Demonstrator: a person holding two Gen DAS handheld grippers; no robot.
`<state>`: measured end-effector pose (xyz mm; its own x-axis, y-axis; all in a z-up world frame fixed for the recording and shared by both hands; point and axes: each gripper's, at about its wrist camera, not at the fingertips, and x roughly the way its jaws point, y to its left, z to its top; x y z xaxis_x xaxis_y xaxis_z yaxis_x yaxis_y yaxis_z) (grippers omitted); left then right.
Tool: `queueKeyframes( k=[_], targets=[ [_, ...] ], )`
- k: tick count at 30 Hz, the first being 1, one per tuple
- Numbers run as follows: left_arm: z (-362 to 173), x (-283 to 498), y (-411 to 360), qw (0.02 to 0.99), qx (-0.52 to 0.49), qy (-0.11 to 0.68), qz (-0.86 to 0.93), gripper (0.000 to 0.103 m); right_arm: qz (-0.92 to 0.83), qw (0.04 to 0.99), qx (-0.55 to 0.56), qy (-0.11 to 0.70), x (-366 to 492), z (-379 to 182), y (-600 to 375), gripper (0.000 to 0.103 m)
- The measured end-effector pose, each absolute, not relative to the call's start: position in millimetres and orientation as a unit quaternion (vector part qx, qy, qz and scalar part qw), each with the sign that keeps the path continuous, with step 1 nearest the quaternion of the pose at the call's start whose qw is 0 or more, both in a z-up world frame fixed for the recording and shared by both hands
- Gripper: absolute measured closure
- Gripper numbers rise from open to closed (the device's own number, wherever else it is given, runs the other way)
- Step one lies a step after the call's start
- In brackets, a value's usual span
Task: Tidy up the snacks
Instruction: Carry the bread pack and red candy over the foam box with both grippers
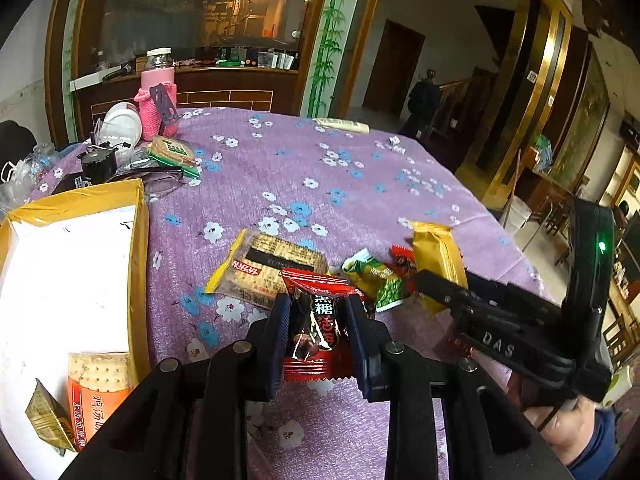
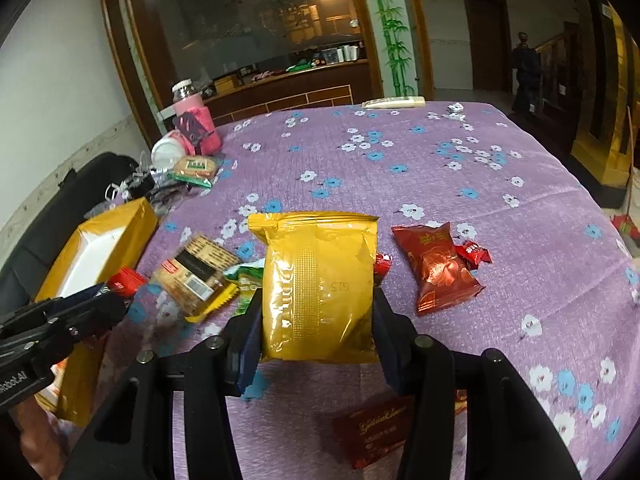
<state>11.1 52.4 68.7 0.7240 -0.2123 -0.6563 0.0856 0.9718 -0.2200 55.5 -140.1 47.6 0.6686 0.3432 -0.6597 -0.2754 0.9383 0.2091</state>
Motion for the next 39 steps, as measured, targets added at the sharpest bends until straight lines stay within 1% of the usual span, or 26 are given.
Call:
queueKeyframes(
  k=[6,11,21,31,39],
  targets=[
    [75.4,11.4,63.3,0.924,-0.109,0.357,-0.077,0.075,0.193,0.903,0.046,0.381,26.7,52.5,-113.1,0.055],
    [89.1,-6.0,81.5,0.929,-0.131,0.339,-0.066,0.075,0.213,0.899,0.034,0.38,4.9,58.1,-96.0,0.055],
    [103.7,-36.8,150.3,0.934,-0.166,0.317,-0.008,0.074,0.26,0.889,0.036,0.374,-16.4,67.1,-68.4,0.055],
    [92.2,-46.5,220.0,0.926,-0.196,0.317,0.054,0.074,0.299,0.875,0.029,0.38,-24.7,74.7,-36.0,0.054],
    [64.7,-34.8,268.2,0.906,-0.219,0.348,0.101,0.074,0.351,0.848,0.011,0.398,-26.6,80.2,17.0,0.054]
  ],
)
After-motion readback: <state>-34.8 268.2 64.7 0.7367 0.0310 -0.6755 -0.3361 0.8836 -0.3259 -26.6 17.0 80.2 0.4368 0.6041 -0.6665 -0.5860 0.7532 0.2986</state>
